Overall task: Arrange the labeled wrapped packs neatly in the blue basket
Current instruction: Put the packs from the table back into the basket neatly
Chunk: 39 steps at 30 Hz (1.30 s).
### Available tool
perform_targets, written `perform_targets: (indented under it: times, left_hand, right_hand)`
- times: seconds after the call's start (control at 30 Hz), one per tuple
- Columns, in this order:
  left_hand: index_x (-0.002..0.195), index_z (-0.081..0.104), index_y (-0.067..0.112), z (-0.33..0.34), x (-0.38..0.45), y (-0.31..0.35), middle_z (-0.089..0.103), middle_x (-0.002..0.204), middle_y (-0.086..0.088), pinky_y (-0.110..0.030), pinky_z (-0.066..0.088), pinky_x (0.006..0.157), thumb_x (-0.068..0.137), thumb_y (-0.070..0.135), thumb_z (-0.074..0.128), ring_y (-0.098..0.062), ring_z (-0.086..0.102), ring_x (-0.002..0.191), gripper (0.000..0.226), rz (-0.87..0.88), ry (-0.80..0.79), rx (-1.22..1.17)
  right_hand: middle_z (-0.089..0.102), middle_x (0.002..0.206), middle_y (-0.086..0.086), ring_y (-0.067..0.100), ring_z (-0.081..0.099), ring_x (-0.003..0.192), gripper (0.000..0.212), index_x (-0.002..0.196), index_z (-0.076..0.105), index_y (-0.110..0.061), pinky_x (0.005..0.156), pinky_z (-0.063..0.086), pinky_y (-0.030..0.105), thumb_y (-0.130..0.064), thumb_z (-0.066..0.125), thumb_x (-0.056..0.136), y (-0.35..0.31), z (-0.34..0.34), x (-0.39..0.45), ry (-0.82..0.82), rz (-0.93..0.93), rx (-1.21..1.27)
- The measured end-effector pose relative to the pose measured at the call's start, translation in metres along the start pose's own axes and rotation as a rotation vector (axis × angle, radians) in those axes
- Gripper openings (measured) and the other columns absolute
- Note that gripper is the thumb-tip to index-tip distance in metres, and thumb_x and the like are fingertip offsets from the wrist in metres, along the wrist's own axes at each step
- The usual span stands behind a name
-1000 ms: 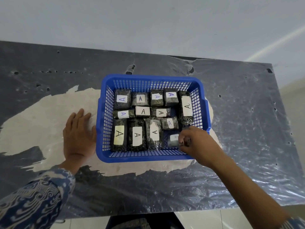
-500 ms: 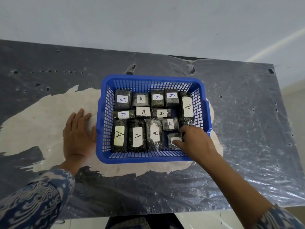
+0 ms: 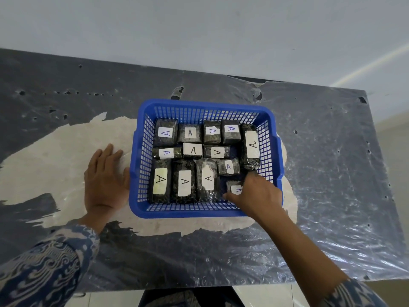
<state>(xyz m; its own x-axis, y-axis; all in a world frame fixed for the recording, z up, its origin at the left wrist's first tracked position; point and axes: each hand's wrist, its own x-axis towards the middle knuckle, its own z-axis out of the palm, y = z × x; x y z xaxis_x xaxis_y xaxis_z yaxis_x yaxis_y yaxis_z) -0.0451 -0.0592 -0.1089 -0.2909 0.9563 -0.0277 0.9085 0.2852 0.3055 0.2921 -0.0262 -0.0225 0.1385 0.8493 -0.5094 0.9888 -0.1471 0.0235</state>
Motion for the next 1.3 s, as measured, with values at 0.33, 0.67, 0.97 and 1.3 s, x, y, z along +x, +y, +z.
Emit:
perform_targets:
  times: [0.33,0.67,0.97,1.3]
  left_hand:
    - [0.142,0.049,0.005,0.000,0.000,0.000,0.042,0.155,-0.017,-0.055,0.031,0.117,0.095,0.030,0.056,-0.037,0.031,0.147,0.053,0.011,0.020,-0.014]
    - [0.142,0.048,0.008,0.001,-0.001,-0.002,0.042,0.155,-0.015,-0.054,0.031,0.117,0.092,0.037,0.048,-0.035,0.030,0.147,0.058,0.003,0.018,-0.008]
    - [0.143,0.047,0.006,0.005,0.000,-0.005,0.041,0.155,-0.017,-0.055,0.030,0.117,0.096,0.024,0.062,-0.036,0.030,0.147,0.052,0.014,0.028,0.018]
    - [0.143,0.047,0.010,0.005,0.002,-0.003,0.040,0.157,-0.013,-0.053,0.027,0.118,0.094,0.035,0.051,-0.034,0.029,0.148,0.055,-0.002,0.010,0.004]
  right_hand:
    - [0.051,0.123,0.006,0.028,0.060,0.104,0.065,0.123,0.052,-0.016,0.075,0.046,0.037,-0.053,0.076,0.076,-0.009,0.005,0.003,-0.048,-0.026,0.146]
    - [0.053,0.119,-0.006,0.020,0.057,0.093,0.040,0.110,0.056,-0.024,0.068,0.049,0.034,-0.019,0.078,0.077,0.005,-0.009,-0.001,-0.056,-0.381,0.100]
    - [0.072,0.105,-0.001,0.021,0.067,0.088,0.020,0.105,0.073,-0.027,0.076,0.058,0.037,-0.018,0.070,0.087,0.022,-0.025,0.015,-0.037,-0.337,0.103]
    - [0.071,0.102,0.007,0.029,0.067,0.089,0.048,0.146,0.043,-0.028,0.060,0.045,0.035,-0.043,0.048,0.101,-0.005,-0.006,0.028,0.205,-0.279,0.075]
